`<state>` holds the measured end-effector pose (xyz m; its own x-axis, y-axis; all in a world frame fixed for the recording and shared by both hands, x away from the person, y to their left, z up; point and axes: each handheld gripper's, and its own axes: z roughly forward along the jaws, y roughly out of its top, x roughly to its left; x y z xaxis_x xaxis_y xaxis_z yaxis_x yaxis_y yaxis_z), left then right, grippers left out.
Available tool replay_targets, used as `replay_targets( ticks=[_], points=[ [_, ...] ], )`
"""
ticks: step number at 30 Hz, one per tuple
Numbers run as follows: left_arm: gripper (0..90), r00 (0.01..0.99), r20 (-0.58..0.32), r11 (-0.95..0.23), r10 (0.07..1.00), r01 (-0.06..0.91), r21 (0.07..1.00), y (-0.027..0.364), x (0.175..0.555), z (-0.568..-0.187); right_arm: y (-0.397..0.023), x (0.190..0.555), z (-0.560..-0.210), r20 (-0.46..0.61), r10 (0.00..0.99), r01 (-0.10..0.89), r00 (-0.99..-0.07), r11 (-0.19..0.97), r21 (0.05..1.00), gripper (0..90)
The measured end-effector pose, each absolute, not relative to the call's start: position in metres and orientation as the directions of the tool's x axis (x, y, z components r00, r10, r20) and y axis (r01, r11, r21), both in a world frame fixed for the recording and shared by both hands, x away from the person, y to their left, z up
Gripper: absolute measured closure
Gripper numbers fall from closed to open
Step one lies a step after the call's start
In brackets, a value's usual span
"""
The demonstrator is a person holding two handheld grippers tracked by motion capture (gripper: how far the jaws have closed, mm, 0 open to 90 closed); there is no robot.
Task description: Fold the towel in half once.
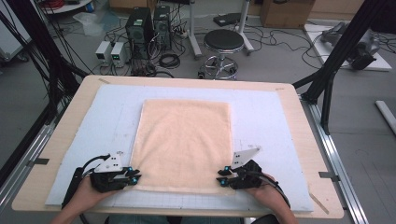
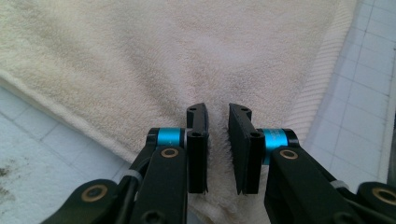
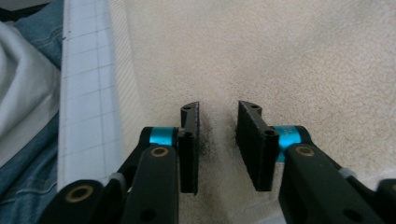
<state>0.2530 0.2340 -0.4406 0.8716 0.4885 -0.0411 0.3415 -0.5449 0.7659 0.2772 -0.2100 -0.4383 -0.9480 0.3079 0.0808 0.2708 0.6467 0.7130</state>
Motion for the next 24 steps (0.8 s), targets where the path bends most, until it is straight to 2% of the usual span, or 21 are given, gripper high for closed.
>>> replay_targets(
  ticks=[2,3,4,5,6,7,10,11,15,24],
  points=[
    [76.4,0.872,-0.060,-0.537,0.486,0.353,0.766,0.235,0.253,-0.440,-0.210,0.277,-0.438,0.084,0.308,0.273,-0.948,0.646,0.712,70.1],
    [75.3,0.874,-0.077,-0.536,0.481,0.362,0.763,0.236,0.256,-0.439,-0.210,0.278,-0.437,0.094,0.308,0.281,-0.947,0.648,0.708,66.1],
    [73.3,0.874,-0.077,-0.536,0.481,0.362,0.763,0.236,0.256,-0.439,-0.210,0.278,-0.437,0.094,0.308,0.281,-0.947,0.648,0.708,66.1],
    [70.2,0.873,-0.073,-0.535,0.482,0.360,0.765,0.235,0.258,-0.438,-0.210,0.280,-0.434,0.103,0.327,0.299,-0.939,0.636,0.712,61.9],
    [67.3,0.873,-0.073,-0.535,0.482,0.360,0.765,0.235,0.258,-0.438,-0.210,0.280,-0.434,0.103,0.327,0.299,-0.939,0.636,0.712,61.9],
    [64.0,0.867,-0.071,-0.520,0.494,0.360,0.775,0.235,0.262,-0.434,-0.210,0.283,-0.430,0.073,0.352,0.290,-0.933,0.617,0.731,54.5],
    [49.3,0.849,-0.066,-0.498,0.524,0.369,0.785,0.235,0.268,-0.430,-0.210,0.288,-0.425,0.060,0.386,0.300,-0.921,0.601,0.741,50.8],
    [45.9,0.840,-0.072,-0.483,0.537,0.377,0.790,0.234,0.272,-0.429,-0.210,0.295,-0.421,0.029,0.423,0.299,-0.906,0.590,0.750,44.8],
    [32.8,0.812,-0.099,-0.433,0.576,0.405,0.805,0.231,0.291,-0.420,-0.211,0.310,-0.413,0.008,0.480,0.315,-0.877,0.565,0.762,38.7],
    [30.2,0.778,-0.058,-0.392,0.626,0.378,0.839,0.222,0.330,-0.400,-0.213,0.348,-0.401,-0.002,0.547,0.342,-0.837,0.526,0.779,32.4]
  ],
)
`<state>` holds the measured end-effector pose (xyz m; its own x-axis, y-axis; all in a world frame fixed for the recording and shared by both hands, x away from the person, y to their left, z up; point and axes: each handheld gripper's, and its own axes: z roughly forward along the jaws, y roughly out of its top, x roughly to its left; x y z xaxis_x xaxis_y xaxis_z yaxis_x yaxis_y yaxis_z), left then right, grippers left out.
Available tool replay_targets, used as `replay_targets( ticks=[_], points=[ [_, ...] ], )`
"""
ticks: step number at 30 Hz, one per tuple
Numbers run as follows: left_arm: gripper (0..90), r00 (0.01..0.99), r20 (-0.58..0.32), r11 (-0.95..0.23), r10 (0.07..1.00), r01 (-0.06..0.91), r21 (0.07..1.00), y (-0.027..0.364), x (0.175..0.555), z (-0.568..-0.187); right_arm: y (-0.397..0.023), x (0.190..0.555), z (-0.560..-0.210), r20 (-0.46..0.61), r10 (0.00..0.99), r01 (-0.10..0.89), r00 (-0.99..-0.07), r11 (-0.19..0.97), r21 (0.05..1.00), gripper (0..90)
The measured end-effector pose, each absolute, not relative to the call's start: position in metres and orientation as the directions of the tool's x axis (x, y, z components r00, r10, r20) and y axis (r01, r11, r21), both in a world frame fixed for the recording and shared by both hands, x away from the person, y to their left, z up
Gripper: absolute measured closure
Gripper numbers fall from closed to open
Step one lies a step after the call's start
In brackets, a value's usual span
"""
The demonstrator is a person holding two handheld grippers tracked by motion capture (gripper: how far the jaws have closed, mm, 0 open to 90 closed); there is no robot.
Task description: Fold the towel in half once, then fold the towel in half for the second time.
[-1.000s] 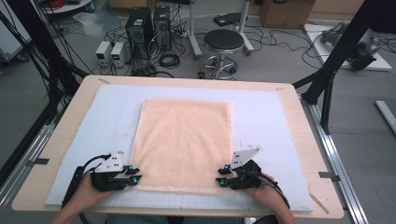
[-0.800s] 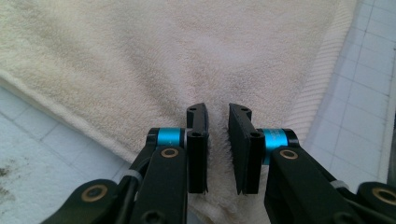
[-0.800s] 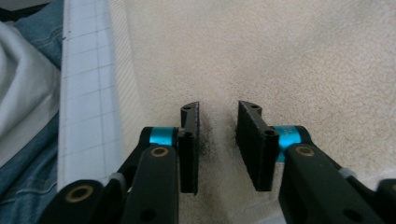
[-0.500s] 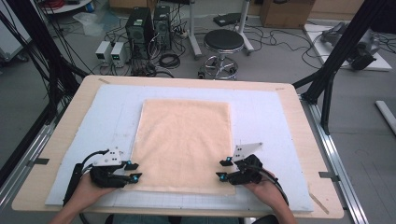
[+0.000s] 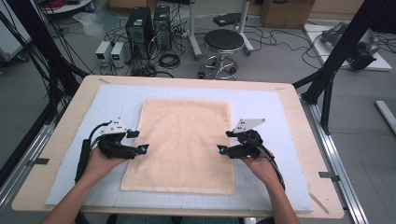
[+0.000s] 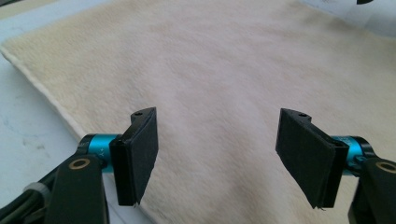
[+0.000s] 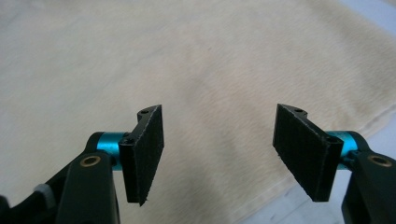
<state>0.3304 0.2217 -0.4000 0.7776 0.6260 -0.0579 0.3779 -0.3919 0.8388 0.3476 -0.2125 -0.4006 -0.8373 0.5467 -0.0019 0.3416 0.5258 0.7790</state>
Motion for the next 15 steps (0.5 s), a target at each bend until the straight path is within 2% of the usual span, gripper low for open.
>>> replay_targets(
  ticks=[10,15],
  points=[
    [30.4,0.752,-0.113,-0.357,0.650,0.432,0.828,0.222,0.357,-0.401,-0.208,0.367,-0.399,-0.004,0.549,0.344,-0.836,0.529,0.776,31.0],
    [31.0,0.725,-0.115,-0.340,0.679,0.450,0.826,0.223,0.382,-0.396,-0.211,0.393,-0.396,-0.005,0.575,0.366,-0.818,0.528,0.766,30.6]
  ],
)
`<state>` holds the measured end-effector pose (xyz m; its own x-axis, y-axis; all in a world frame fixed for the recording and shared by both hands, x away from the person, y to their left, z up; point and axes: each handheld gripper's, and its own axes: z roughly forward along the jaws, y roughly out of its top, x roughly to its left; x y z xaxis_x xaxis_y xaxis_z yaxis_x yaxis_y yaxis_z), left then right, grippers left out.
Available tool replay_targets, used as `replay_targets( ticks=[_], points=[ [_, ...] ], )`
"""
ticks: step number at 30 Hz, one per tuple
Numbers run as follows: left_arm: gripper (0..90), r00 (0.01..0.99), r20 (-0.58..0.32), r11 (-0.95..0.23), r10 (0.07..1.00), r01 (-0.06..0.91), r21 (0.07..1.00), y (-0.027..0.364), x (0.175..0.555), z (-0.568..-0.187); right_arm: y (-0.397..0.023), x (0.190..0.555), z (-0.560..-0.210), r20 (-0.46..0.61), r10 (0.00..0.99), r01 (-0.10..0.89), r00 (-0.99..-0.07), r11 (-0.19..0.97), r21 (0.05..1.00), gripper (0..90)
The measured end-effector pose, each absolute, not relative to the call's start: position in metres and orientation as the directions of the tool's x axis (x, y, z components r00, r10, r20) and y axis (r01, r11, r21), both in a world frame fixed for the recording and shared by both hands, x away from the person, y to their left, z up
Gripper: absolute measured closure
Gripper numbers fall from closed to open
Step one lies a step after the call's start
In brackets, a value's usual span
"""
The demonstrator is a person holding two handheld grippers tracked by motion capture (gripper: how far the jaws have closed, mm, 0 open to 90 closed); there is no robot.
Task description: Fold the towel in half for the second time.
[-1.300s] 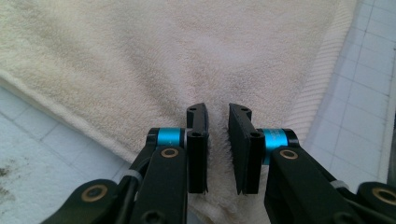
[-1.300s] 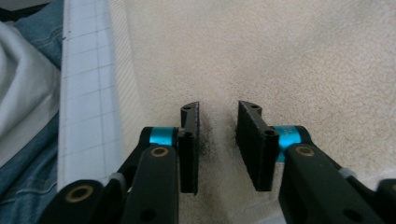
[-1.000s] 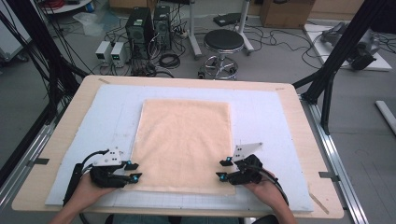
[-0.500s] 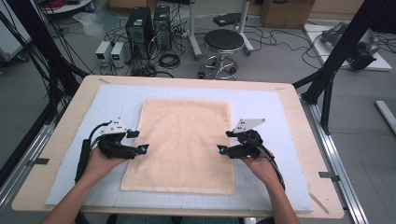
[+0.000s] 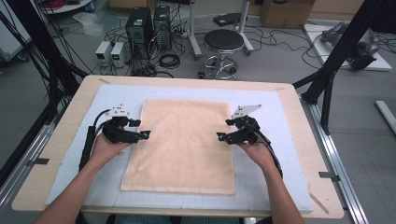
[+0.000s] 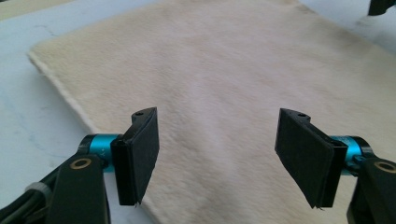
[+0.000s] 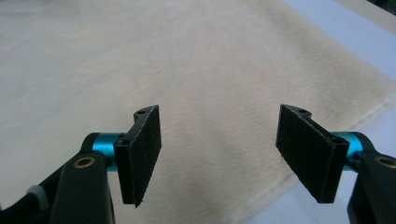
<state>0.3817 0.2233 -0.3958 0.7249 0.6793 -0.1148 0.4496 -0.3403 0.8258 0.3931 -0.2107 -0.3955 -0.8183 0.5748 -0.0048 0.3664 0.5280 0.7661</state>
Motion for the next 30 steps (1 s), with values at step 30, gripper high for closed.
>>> replay_targets(
  ticks=[30],
  points=[
    [45.1,0.531,-0.080,-0.329,0.844,0.628,0.705,0.219,0.465,-0.435,-0.218,0.490,-0.432,0.075,0.732,0.597,-0.677,0.488,0.636,51.3]
  ],
)
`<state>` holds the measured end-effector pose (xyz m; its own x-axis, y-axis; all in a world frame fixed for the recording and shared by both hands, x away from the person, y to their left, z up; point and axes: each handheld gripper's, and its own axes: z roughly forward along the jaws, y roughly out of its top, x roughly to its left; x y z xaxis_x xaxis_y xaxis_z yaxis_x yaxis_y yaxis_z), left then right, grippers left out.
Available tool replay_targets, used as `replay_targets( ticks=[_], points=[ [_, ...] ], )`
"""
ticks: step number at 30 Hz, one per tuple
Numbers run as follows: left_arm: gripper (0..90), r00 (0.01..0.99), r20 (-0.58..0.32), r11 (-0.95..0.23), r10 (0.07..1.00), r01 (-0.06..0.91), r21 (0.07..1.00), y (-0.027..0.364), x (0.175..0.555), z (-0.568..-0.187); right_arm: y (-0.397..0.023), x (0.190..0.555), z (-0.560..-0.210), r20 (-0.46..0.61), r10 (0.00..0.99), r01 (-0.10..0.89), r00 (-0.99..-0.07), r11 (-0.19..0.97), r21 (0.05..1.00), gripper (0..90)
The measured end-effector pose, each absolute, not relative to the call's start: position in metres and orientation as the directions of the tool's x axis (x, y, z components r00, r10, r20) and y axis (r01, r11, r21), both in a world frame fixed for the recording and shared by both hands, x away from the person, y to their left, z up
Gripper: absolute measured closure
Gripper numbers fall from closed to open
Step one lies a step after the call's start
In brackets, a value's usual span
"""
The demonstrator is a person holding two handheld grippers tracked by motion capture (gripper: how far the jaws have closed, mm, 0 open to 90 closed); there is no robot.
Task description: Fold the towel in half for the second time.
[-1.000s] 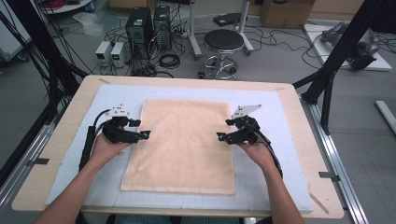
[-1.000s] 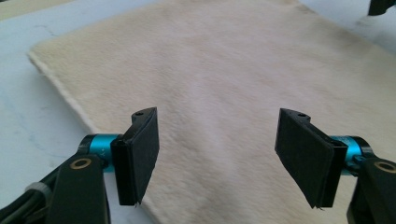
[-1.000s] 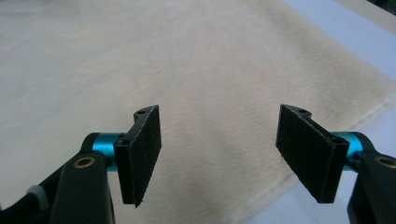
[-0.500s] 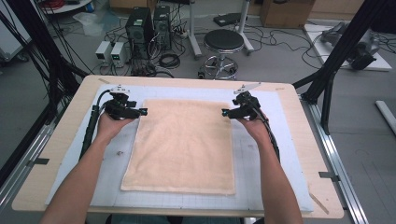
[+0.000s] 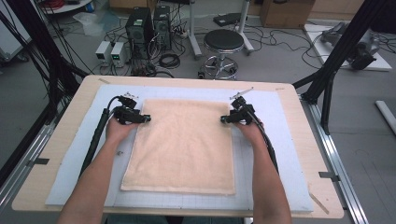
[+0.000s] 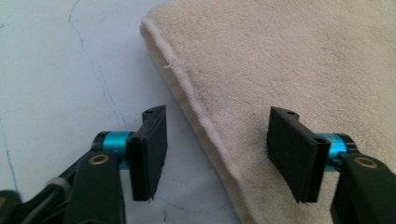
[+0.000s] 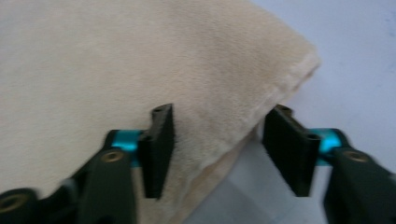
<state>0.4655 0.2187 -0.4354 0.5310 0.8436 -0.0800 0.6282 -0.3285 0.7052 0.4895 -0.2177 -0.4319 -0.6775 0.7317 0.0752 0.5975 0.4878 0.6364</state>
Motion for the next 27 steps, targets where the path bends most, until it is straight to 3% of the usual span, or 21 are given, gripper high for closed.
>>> replay_targets(
  ticks=[1,2,4,5,6,7,15,27],
  points=[
    [51.6,0.531,-0.080,-0.329,0.844,0.628,0.705,0.219,0.465,-0.435,-0.218,0.490,-0.432,0.075,0.732,0.597,-0.677,0.488,0.636,51.3],
    [56.3,0.538,-0.075,-0.336,0.840,0.623,0.706,0.217,0.465,-0.435,-0.216,0.489,-0.431,0.089,0.722,0.599,-0.686,0.491,0.633,59.1],
    [61.2,0.540,-0.106,-0.319,0.835,0.631,0.707,0.216,0.464,-0.435,-0.216,0.489,-0.431,0.102,0.723,0.605,-0.683,0.482,0.633,61.9],
    [66.3,0.546,-0.127,-0.311,0.828,0.637,0.705,0.216,0.464,-0.435,-0.215,0.489,-0.431,0.118,0.722,0.613,-0.681,0.475,0.631,68.4],
    [78.6,0.560,-0.163,-0.306,0.813,0.648,0.698,0.217,0.464,-0.435,-0.215,0.488,-0.431,0.166,0.706,0.625,-0.689,0.462,0.629,79.9],
    [80.7,0.560,-0.163,-0.306,0.813,0.648,0.698,0.217,0.464,-0.435,-0.215,0.488,-0.431,0.166,0.706,0.625,-0.689,0.462,0.629,79.9],
    [83.2,0.564,-0.183,-0.275,0.805,0.629,0.727,0.222,0.462,-0.426,-0.216,0.483,-0.416,0.161,0.688,0.593,-0.708,0.455,0.665,83.0],
    [83.3,0.625,-0.124,-0.295,0.770,0.522,0.800,0.231,0.446,-0.395,-0.225,0.470,-0.392,0.146,0.645,0.521,-0.750,0.440,0.731,83.1]
  ],
)
